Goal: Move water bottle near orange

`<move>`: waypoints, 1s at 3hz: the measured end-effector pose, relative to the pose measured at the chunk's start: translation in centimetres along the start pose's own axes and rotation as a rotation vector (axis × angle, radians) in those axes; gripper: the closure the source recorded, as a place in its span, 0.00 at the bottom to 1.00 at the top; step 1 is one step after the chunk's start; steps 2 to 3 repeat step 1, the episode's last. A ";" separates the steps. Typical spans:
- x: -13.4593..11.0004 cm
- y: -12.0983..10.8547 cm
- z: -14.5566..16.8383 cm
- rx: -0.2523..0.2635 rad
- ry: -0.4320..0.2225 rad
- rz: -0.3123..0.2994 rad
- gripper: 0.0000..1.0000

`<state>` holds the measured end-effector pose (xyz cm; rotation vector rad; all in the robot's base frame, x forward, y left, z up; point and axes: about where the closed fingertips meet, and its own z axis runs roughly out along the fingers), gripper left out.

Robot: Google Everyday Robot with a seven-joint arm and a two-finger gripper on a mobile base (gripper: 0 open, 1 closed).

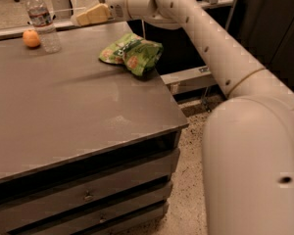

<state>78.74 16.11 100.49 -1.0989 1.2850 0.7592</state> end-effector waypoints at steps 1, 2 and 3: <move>2.7 0.8 -2.9 0.002 0.040 0.016 0.00; 2.7 0.8 -2.9 0.002 0.040 0.016 0.00; 2.7 0.8 -2.9 0.002 0.040 0.016 0.00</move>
Offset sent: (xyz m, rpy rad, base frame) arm 0.0000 0.0000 0.0000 0.0000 0.0000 0.0000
